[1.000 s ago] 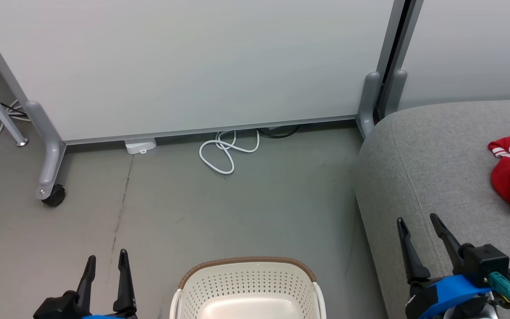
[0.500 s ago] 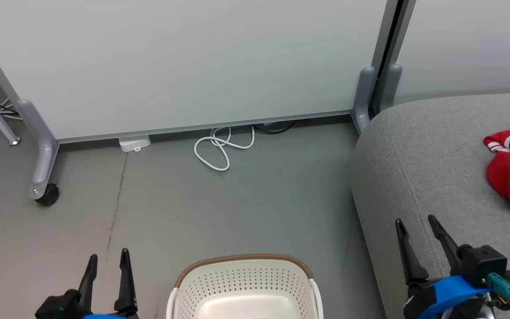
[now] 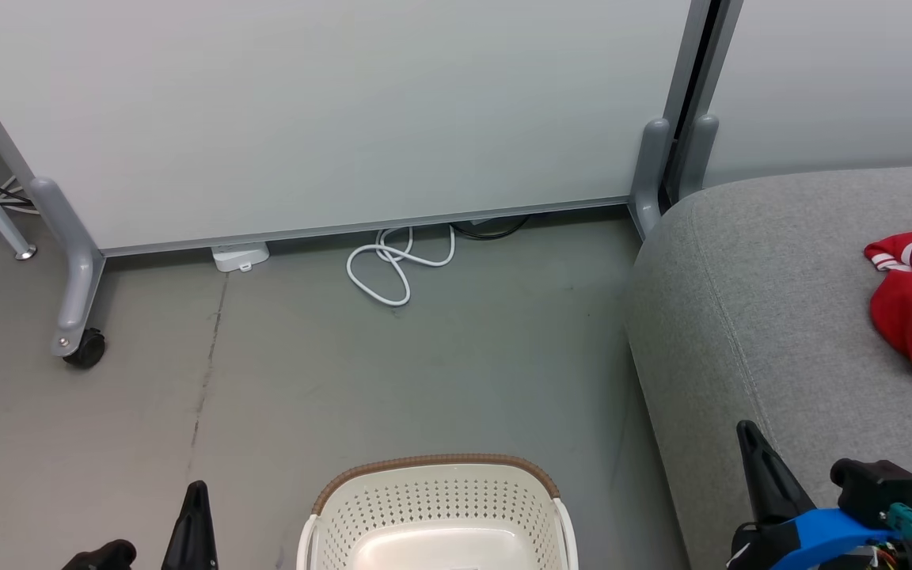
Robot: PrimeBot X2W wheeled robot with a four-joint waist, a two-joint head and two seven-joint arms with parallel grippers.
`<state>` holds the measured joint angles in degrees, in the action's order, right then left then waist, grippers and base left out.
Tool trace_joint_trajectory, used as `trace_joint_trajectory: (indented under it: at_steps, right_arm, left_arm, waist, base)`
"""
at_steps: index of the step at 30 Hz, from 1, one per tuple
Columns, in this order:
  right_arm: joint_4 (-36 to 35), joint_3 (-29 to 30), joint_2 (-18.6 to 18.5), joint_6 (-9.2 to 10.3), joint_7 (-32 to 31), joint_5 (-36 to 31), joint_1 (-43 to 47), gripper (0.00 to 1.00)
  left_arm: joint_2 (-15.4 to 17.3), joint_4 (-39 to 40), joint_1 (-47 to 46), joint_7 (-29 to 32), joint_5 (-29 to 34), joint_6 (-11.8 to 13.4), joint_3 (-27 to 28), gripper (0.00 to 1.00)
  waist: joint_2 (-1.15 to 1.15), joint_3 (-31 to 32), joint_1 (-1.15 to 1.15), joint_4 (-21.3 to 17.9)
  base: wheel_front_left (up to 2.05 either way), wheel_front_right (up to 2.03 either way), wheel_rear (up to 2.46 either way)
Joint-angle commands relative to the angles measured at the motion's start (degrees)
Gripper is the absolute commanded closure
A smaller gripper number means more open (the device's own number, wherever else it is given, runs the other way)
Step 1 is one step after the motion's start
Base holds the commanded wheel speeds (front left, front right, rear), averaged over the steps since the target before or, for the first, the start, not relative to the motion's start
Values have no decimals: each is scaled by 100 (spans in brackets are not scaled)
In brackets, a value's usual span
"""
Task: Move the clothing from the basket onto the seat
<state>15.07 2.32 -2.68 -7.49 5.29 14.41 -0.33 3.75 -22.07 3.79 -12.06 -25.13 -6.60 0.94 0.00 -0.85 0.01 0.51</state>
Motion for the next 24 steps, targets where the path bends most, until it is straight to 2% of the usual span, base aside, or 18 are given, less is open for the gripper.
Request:
trace_joint_trajectory:
  at_steps: [1, 24]
  right_arm:
    - [-100, 28, -14, 0, -29, 295, -122, 100]
    - [-128, 135, -19, 0, -363, 2548, -275, 100]
  left_arm:
    - [22, 130, -181, 52, -242, -13, 35, 100]
    - [-8, 351, -440, 588, -2191, -42, 185, 100]
  waist:
    - [0, 1, 0, 0]
    - [0, 15, 0, -10]
  base:
    - [0, 0, 0]
    - [0, 0, 0]
